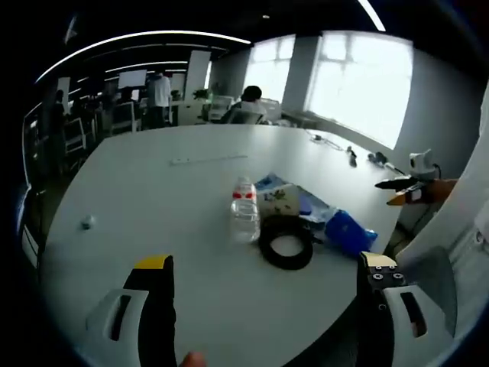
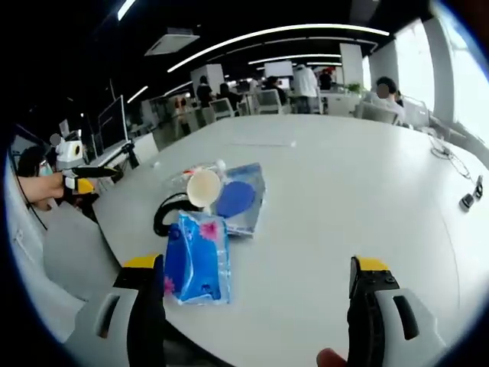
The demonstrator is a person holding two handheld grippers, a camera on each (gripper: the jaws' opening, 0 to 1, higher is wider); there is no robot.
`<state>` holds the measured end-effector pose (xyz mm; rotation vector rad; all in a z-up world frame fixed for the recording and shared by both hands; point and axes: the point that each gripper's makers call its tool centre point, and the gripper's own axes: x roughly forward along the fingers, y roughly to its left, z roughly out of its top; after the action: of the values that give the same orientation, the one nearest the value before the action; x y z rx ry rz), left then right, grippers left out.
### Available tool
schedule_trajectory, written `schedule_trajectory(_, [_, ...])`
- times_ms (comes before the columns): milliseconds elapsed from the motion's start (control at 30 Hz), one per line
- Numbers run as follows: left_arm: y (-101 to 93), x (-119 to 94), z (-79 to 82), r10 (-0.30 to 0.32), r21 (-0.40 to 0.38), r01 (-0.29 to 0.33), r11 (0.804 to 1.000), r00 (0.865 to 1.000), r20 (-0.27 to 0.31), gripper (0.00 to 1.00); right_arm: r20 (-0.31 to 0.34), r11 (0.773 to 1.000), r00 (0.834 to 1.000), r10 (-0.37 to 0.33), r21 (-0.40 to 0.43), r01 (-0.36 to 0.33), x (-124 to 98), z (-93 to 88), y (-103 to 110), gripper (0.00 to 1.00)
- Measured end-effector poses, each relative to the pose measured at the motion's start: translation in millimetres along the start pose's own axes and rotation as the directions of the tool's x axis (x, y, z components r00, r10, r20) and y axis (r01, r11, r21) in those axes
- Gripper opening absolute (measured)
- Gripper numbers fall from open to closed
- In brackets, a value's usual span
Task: Arrange the tabletop items into an orderly group along one side of the table until the central work area is clear of visible clutter.
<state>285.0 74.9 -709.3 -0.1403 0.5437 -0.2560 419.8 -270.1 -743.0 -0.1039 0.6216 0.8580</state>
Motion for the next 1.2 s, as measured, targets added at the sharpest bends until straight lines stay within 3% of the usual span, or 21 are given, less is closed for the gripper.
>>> schedule_trajectory(1200, [5.9, -6.3, -6.8, 0.002, -0.028, -0.003, 1.000, 1.000, -0.010, 0.96, -0.007, 1.000, 1.000, 0.012, 0.020, -0.012, 4.7, -2.0, 5.9, 1.00])
